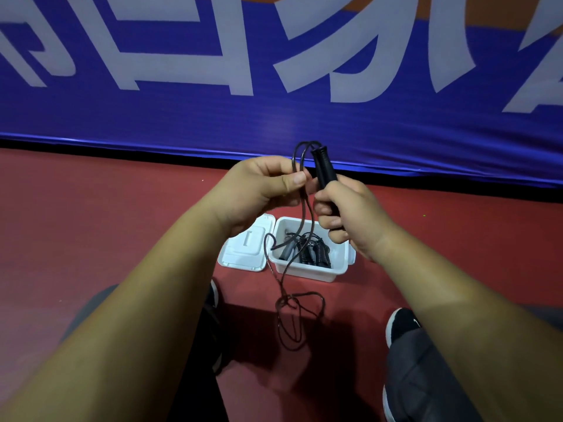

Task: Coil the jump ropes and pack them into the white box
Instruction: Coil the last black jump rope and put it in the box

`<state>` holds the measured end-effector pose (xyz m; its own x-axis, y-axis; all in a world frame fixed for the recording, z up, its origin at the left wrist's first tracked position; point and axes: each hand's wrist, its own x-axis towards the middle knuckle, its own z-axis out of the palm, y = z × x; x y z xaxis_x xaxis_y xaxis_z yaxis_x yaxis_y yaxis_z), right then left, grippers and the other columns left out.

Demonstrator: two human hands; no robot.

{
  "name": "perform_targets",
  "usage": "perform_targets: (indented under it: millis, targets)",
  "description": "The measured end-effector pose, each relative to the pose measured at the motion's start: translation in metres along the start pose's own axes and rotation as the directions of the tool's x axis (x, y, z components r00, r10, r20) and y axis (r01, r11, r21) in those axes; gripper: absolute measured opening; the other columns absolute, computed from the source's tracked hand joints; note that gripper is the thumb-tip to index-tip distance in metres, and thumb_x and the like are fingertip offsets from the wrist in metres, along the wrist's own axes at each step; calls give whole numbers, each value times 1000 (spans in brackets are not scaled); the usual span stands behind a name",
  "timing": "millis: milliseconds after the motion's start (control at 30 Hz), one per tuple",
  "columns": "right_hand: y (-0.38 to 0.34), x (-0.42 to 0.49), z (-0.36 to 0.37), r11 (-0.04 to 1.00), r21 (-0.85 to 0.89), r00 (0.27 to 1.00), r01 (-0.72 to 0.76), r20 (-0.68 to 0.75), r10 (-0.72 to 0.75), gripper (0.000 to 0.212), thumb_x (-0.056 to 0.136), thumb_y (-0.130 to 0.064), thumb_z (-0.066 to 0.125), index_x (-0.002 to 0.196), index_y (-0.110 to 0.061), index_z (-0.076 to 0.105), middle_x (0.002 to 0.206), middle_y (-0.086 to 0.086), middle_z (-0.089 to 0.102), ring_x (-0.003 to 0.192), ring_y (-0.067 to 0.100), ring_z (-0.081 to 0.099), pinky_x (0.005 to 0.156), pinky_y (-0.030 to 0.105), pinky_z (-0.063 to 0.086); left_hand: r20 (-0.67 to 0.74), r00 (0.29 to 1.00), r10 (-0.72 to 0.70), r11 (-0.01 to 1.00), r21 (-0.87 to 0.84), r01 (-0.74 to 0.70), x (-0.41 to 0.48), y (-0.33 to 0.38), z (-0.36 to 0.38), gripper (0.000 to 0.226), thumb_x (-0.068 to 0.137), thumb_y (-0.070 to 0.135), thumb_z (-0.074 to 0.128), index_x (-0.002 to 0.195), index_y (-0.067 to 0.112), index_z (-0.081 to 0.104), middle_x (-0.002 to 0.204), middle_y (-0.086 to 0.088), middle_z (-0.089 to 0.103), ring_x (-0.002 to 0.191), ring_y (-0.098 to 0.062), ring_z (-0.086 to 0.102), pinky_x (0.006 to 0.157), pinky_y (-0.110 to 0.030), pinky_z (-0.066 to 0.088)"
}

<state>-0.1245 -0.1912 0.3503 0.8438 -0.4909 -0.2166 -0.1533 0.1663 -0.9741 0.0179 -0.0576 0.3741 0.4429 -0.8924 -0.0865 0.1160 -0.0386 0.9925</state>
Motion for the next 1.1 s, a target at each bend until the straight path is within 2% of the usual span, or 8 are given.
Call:
perform_targets:
  millis: [100,167,300,433,600,800,900,1100]
  targets:
    - [5,-1,4,997,71,994,33,101,-40,18,81,-22,60,82,-37,71,75,-4,41,56,10,30,47,20,16,-18,999,37,994,104,-35,2,1,-3,24,83,29,81,95,10,73,85,-5,68,65,-11,50,63,-25,37]
    - [6,-1,6,996,44,989,75,128,-80,21,84,-26,69,101,-38,72,73,-11,45,57,8,34,45,21,20,-16,999,40,994,99,-38,3,1,-5,24,85,28,83,101,10,76,92,-15,64,64,-14,38,59,-27,28]
    - [7,3,6,955,-249,986,164,73,-151,43,90,-24,85,129,-28,66,67,-30,59,58,-5,56,47,9,38,-49,998,41,982,184,-31,2,2,-4,31,89,24,80,109,1,73,85,-6,66,61,-12,46,60,-28,33]
    - [13,7,5,941,-299,987,156,19,-158,25,92,-15,79,116,-19,71,61,-24,56,50,-3,52,46,11,37,-63,995,76,954,295,-54,0,3,-3,8,94,7,75,99,2,72,73,2,71,62,-8,60,58,-15,44]
    - [22,10,3,911,-409,995,45,-64,-78,17,84,-22,70,94,-10,63,57,-10,44,52,16,40,54,35,33,-30,998,48,936,349,-34,-2,2,0,18,92,13,80,102,14,65,75,-1,67,75,-15,64,61,-19,44]
    - [29,4,-3,900,-433,992,-54,-123,0,20,89,-30,66,77,-16,59,53,-4,45,46,20,38,49,30,31,-15,1000,-6,984,179,9,1,-4,6,12,103,15,66,99,5,64,112,-18,77,86,-18,69,79,-28,56]
    - [28,-1,-8,894,-443,996,-62,-80,29,25,92,-31,70,76,-18,56,56,1,49,40,18,39,45,26,30,-26,999,-26,992,122,29,4,-10,10,12,104,13,64,98,3,61,106,-19,77,83,-19,69,85,-33,61]
    - [21,-2,-21,835,-546,997,-72,-71,39,33,88,-43,83,73,-21,63,51,-10,57,41,9,53,47,27,44,-4,1000,-8,991,135,8,12,-19,23,14,107,12,58,94,7,59,100,-16,78,82,-20,72,80,-35,61]
